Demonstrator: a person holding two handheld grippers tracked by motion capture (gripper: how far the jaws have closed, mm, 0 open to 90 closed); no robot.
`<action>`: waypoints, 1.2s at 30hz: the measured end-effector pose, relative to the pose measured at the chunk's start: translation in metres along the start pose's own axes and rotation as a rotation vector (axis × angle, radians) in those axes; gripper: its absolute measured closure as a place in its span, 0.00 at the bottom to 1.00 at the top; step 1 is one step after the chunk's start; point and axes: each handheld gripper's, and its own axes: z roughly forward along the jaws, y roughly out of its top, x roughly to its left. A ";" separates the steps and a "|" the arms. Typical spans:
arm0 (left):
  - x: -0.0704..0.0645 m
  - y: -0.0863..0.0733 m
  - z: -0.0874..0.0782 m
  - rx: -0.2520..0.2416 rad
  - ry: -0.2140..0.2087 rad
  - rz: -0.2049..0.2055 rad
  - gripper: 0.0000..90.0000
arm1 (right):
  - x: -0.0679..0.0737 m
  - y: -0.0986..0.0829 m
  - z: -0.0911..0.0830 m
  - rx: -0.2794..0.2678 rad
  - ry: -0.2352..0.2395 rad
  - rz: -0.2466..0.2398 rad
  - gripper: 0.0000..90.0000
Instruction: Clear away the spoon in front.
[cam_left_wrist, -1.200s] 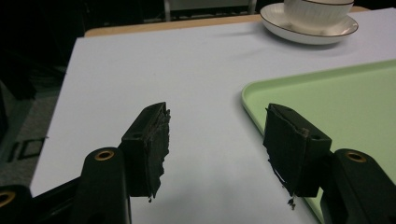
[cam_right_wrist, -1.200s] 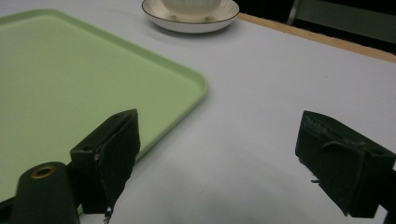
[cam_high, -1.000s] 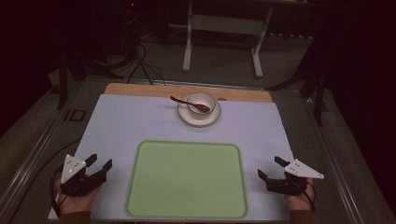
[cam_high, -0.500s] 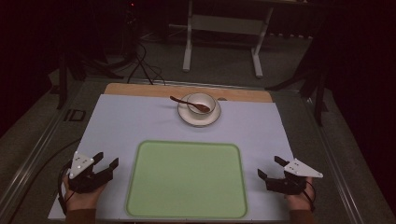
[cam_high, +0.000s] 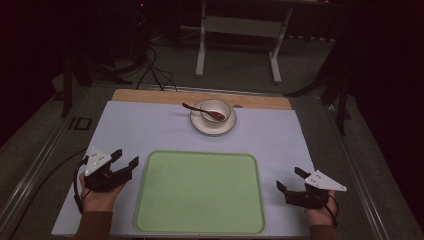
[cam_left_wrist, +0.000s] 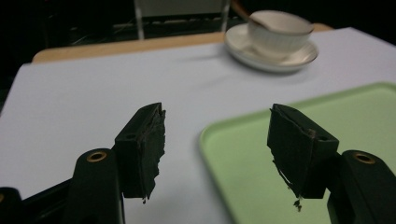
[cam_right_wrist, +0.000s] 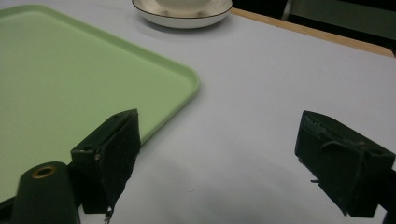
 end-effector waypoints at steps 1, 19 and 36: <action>-0.003 0.005 0.003 -0.005 -0.006 0.009 0.40 | 0.000 0.000 0.000 0.000 0.001 -0.001 0.15; -0.031 0.062 0.050 -0.062 -0.082 0.051 0.40 | -0.001 0.000 0.000 0.006 0.010 -0.005 0.15; -0.036 0.086 0.099 -0.031 -0.088 0.065 0.39 | -0.001 0.000 0.001 0.011 0.012 -0.008 0.15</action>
